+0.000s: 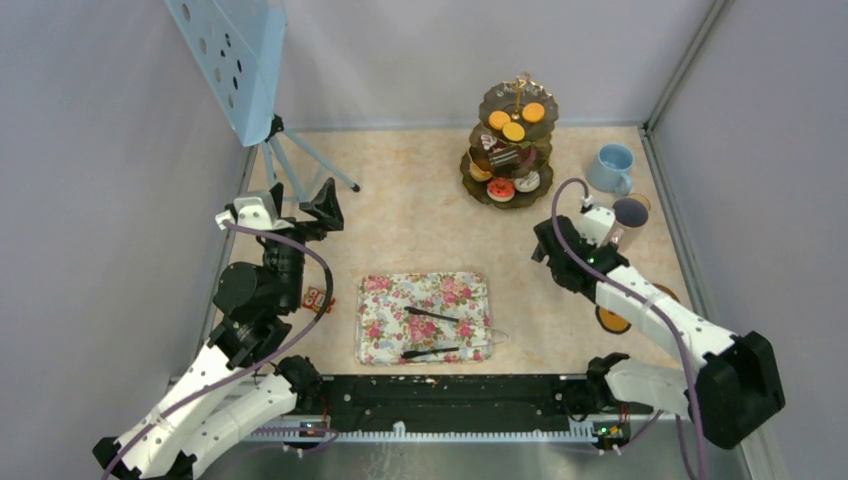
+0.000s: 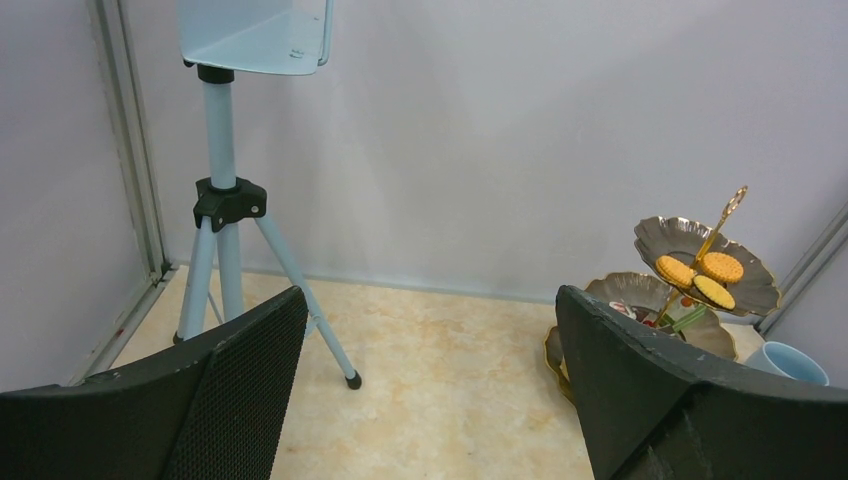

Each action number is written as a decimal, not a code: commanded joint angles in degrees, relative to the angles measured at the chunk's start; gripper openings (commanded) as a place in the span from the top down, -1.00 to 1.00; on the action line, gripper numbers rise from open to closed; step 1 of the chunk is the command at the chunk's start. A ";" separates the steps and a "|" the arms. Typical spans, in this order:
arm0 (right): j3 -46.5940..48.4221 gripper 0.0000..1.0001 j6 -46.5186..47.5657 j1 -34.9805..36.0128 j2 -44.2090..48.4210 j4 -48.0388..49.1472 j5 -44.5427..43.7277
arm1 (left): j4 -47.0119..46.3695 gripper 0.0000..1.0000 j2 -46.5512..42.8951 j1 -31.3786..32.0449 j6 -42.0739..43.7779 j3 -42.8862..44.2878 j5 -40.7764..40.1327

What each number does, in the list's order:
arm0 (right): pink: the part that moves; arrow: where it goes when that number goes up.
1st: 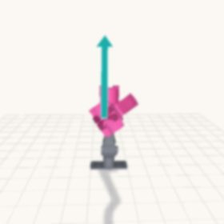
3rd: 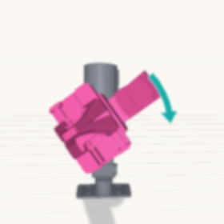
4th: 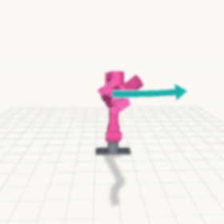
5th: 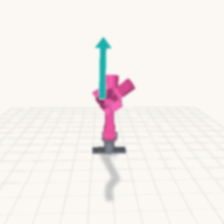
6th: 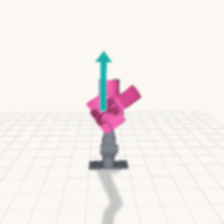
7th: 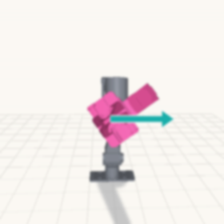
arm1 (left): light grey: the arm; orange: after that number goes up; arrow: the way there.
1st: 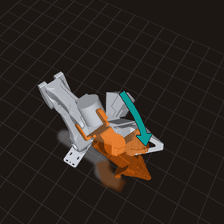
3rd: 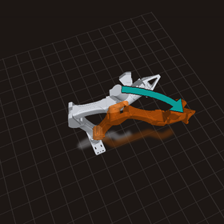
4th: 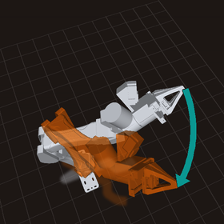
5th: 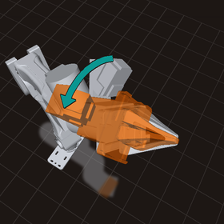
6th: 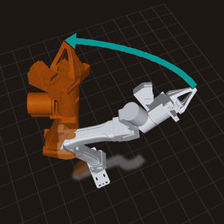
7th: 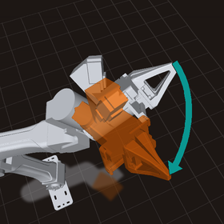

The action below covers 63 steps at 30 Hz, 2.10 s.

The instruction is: Serve the afternoon tea

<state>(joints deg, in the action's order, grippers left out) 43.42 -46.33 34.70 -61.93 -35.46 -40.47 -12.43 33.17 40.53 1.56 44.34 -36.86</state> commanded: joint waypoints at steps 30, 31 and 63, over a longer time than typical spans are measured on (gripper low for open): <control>-5.66 -0.73 4.44 -23.39 -18.27 20.81 16.61 | -1.37 -0.97 1.41 -0.26 0.02 0.33 2.28; -6.23 -0.73 3.76 -23.42 -18.09 21.50 17.73 | -1.44 -0.97 1.43 -0.22 0.02 0.31 2.32; 1.30 -0.52 1.04 -12.26 -35.15 41.29 34.69 | 6.03 -0.98 17.30 -0.28 -7.00 14.75 4.62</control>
<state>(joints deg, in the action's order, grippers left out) 43.53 -43.11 19.88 -92.20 7.33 -12.75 -7.22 50.37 40.47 -3.92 55.75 -32.38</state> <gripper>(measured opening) 0.760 0.987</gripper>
